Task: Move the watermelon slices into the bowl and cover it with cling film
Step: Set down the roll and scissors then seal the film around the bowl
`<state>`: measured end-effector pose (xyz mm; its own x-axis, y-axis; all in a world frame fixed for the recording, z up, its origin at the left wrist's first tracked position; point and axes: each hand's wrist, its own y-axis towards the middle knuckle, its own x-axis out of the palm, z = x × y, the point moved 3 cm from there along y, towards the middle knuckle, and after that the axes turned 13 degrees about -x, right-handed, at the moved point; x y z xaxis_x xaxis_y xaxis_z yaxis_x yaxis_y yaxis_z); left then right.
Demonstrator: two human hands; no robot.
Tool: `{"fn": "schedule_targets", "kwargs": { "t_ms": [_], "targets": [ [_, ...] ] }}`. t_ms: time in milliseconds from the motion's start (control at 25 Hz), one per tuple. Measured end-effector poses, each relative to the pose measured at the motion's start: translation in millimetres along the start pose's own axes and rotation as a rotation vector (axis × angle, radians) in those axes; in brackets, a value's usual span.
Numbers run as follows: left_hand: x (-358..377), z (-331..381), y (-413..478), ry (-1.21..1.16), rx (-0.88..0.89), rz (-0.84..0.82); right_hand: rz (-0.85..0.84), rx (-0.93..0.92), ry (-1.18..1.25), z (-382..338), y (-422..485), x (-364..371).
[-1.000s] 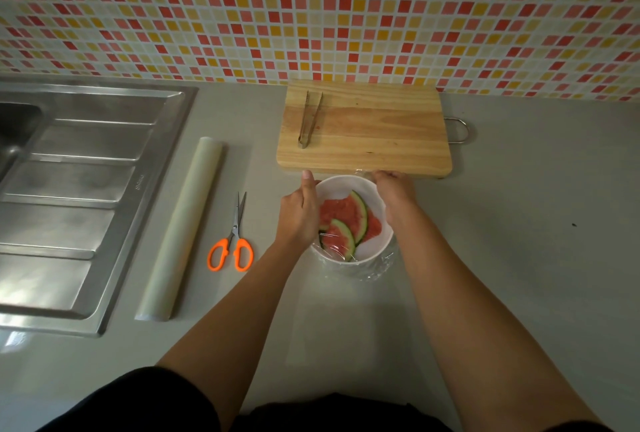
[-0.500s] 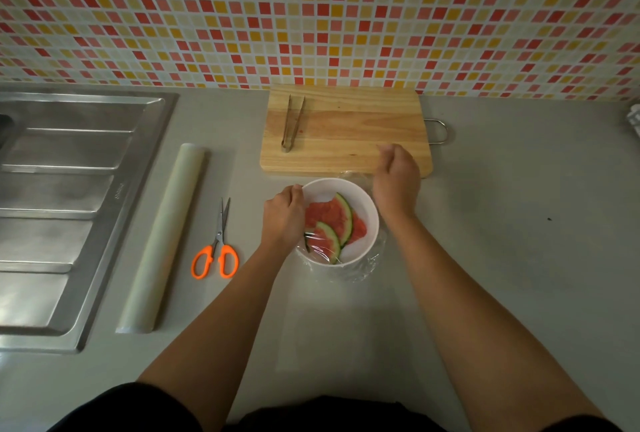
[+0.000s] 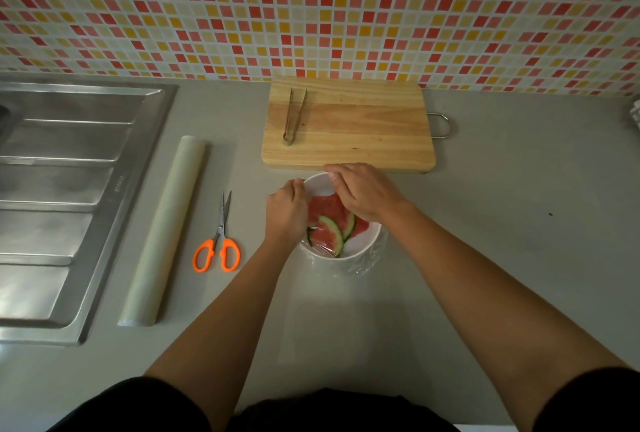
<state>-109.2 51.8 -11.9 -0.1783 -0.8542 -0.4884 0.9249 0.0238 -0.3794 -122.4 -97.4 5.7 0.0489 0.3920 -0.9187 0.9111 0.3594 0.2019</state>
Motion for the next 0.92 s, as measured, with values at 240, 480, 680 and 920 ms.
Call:
{"fn": "schedule_targets", "kwargs": {
  "t_ms": [240,480,680,920],
  "targets": [
    [3,-2,-1,0.002,-0.015,0.034,0.052,0.117,0.011,3,-1,0],
    [4,-2,-1,0.019,-0.023,0.050,0.043,0.259,0.005,5,-1,2],
    [4,-2,0,0.018,-0.030,0.052,-0.006,0.356,0.020,8,-4,4],
    [3,0,-1,0.036,-0.034,0.048,-0.034,0.607,-0.011,11,-4,5]
  ]
}}
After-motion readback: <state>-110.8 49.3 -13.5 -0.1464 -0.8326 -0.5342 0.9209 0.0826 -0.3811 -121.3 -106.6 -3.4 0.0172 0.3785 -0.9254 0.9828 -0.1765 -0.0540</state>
